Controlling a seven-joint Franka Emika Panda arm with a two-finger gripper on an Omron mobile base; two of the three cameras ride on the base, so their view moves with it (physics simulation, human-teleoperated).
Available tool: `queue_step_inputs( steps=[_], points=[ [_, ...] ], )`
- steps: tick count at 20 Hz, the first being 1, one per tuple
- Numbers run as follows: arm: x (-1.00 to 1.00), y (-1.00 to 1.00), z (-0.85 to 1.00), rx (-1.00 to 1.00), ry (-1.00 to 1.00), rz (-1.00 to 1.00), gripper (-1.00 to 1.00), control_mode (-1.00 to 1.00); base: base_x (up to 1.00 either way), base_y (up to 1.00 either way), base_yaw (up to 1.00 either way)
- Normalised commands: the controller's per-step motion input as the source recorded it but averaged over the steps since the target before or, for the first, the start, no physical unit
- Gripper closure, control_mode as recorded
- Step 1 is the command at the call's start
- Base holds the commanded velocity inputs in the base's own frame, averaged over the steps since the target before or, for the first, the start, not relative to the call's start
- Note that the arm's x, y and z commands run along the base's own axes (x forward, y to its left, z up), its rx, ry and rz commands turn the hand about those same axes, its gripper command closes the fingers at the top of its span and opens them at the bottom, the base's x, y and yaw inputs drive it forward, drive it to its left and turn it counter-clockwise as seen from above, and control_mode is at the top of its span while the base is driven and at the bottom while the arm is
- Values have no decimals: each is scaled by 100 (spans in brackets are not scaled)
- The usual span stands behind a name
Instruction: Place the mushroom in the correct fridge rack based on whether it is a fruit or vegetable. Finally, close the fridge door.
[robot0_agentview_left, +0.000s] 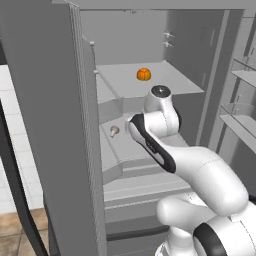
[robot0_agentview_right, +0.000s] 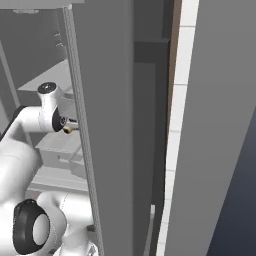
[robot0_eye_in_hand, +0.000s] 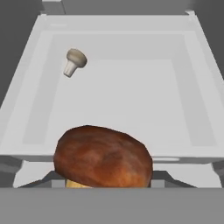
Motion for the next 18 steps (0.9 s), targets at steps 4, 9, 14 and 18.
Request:
queue_step_inputs(
  steps=[4, 9, 14, 18],
  points=[
    [2, -2, 27, 0, -1, -9, 100, -100, 0, 0, 0],
    [32, -4, -51, -1, 1, -1, 100, -100, 0, 0, 0],
    [36, 0, -100, -5, 1, 0, 100, -100, 0, 0, 0],
    [15, 0, -67, -3, -1, 0, 100, -100, 0, 0, 0]
  ],
)
